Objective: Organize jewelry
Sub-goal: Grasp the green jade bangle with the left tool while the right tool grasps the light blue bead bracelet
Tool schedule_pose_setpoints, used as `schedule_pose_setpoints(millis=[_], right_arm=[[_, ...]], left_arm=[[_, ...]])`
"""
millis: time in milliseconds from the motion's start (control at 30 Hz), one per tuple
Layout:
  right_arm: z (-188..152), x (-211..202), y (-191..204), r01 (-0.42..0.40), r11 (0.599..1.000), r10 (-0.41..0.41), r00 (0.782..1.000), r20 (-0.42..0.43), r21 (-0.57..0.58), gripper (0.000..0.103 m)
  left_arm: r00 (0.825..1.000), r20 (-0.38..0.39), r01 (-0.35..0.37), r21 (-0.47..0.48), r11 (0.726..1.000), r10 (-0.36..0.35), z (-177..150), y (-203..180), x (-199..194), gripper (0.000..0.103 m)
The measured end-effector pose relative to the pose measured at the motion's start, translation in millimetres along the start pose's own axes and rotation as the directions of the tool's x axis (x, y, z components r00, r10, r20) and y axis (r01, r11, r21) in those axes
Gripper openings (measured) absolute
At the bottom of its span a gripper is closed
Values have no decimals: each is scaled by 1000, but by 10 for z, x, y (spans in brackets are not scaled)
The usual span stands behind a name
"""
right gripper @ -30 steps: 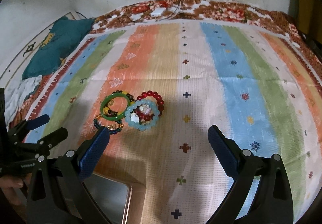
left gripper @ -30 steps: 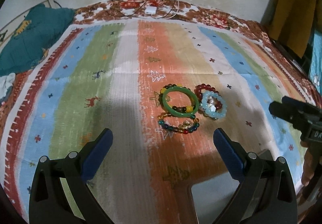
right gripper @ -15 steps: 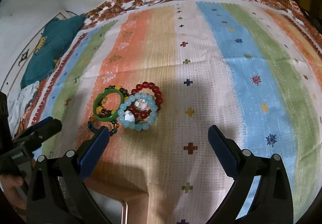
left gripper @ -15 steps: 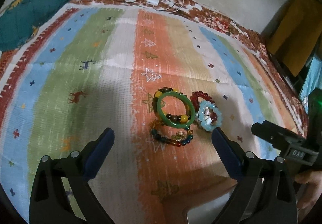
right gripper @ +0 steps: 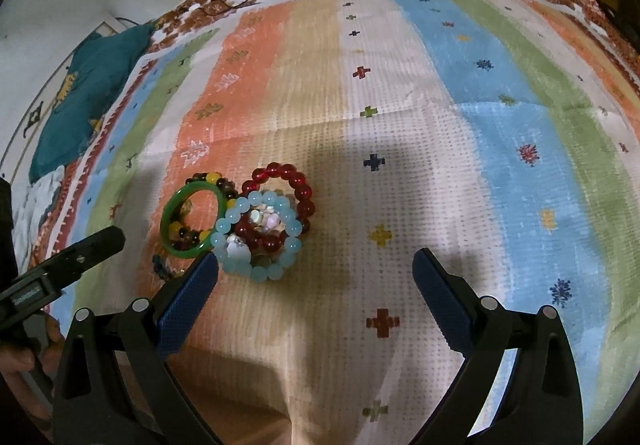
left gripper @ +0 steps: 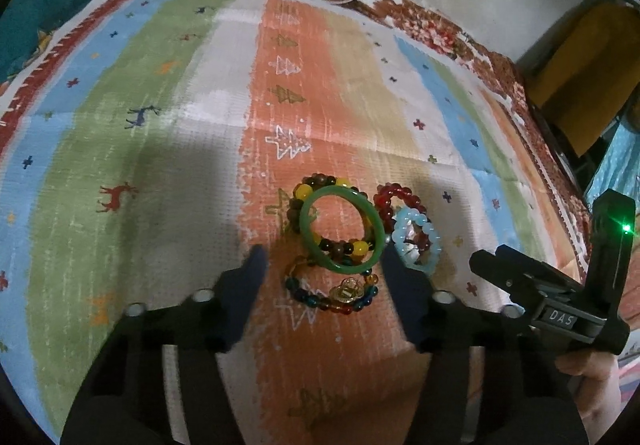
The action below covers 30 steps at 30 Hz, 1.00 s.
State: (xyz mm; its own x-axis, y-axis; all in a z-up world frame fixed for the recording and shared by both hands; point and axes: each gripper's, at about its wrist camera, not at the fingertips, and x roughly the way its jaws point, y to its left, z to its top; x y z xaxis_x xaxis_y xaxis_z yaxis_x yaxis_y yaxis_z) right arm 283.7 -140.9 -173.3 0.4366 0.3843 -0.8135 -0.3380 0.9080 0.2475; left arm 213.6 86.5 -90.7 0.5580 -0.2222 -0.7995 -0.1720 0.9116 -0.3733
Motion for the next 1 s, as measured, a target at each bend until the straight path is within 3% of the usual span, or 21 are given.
schedule_pose_setpoints(millis=[400, 467, 600, 700, 867, 1000], right_arm=[[66, 247, -12, -14, 1000, 15, 999, -48, 23, 70], [72, 289, -22, -18, 999, 19, 998, -58, 29, 67], [80, 382, -53, -17, 999, 20, 997, -76, 44, 50], [95, 412, -52, -13, 999, 16, 997, -72, 46, 44], [121, 466, -17, -36, 999, 39, 996, -77, 40, 37], [123, 489, -5, -78, 995, 83, 992, -94, 58, 20]], left_arm=[[998, -61, -7, 17, 1000, 8, 91, 39, 287, 43], [997, -70, -13, 21, 1000, 14, 91, 46, 329, 38], [996, -88, -26, 20, 999, 28, 91, 90, 425, 31], [995, -95, -8, 27, 1000, 11, 88, 93, 465, 16], [996, -88, -16, 28, 999, 19, 87, 96, 470, 13], [995, -93, -20, 29, 999, 23, 69, 107, 471, 7]])
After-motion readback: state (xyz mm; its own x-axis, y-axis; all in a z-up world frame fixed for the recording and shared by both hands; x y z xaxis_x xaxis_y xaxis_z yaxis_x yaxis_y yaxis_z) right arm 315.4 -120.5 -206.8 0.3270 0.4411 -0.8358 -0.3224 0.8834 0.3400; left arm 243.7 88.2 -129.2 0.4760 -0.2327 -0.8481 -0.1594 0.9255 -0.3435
